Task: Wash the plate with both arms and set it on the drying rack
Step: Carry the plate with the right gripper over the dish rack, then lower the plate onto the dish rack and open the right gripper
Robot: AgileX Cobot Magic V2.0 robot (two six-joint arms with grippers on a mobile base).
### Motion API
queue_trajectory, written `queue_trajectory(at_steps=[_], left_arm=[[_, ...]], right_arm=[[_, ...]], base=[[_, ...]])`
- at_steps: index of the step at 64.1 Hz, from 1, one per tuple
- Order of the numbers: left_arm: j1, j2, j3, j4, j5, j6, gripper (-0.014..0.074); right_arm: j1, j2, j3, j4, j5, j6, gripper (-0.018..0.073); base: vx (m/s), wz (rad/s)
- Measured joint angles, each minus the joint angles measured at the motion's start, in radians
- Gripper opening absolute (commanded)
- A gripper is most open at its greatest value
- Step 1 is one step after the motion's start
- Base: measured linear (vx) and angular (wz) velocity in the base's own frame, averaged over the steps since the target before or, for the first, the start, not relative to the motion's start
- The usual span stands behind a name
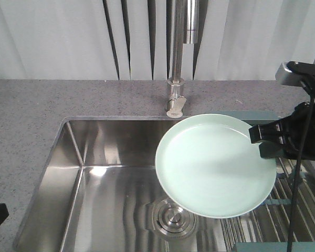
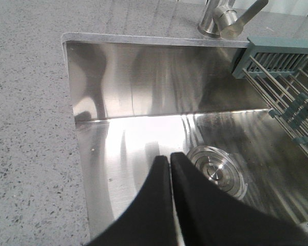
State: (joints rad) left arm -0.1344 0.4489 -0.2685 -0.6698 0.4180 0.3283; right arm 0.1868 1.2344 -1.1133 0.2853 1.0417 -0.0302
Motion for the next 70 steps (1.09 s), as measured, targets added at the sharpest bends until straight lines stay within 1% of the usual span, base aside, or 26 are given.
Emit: queue_trajectory(at_steps=[7,13,17,22,30,34,38,44,49,58,64,70], left_arm=[[0.0,0.0,0.0,0.0,0.0,0.0,-0.0006],[0.0,0.0,0.0,0.0,0.0,0.0,-0.0006],[0.0,0.0,0.0,0.0,0.0,0.0,-0.0006],[0.0,0.0,0.0,0.0,0.0,0.0,-0.0006],[0.0,0.0,0.0,0.0,0.0,0.0,-0.0006],[0.0,0.0,0.0,0.0,0.0,0.0,-0.0006],[0.0,0.0,0.0,0.0,0.0,0.0,-0.0006],[0.0,0.0,0.0,0.0,0.0,0.0,-0.0006],[0.0,0.0,0.0,0.0,0.0,0.0,-0.0006],[0.0,0.0,0.0,0.0,0.0,0.0,-0.0006],[0.0,0.0,0.0,0.0,0.0,0.0,-0.0006],[0.0,0.0,0.0,0.0,0.0,0.0,-0.0006]], right_arm=[[0.092,-0.003,0.0,0.036,-0.024,0.002,0.0006],[0.177,0.029,0.0,0.052,-0.093,0.019,0.0006],[0.226,0.068,0.0,0.061,-0.171,0.03,0.0006],[0.26,0.138,0.0,0.065,-0.272,0.044,0.0006],[0.266,0.235,0.0,0.063,-0.43,0.055,0.0006],[0.252,0.268,0.0,0.051,-0.498,0.058,0.0006],[0.229,0.282,0.0,0.037,-0.536,0.06,0.0006],[0.164,0.275,0.0,0.018,-0.56,0.063,0.0006],[0.102,0.251,0.0,-0.013,-0.538,0.063,0.0006],[-0.019,0.178,0.0,-0.149,-0.459,0.066,0.0006],[-0.101,0.128,0.0,-0.238,-0.413,0.087,0.0006],[-0.178,0.1,0.0,-0.297,-0.375,0.097,0.0006]], base=[[0.0,0.0],[0.0,0.0],[0.0,0.0],[0.0,0.0],[0.0,0.0],[0.0,0.0],[0.0,0.0],[0.0,0.0],[0.0,0.0],[0.0,0.0],[0.0,0.0],[0.0,0.0]])
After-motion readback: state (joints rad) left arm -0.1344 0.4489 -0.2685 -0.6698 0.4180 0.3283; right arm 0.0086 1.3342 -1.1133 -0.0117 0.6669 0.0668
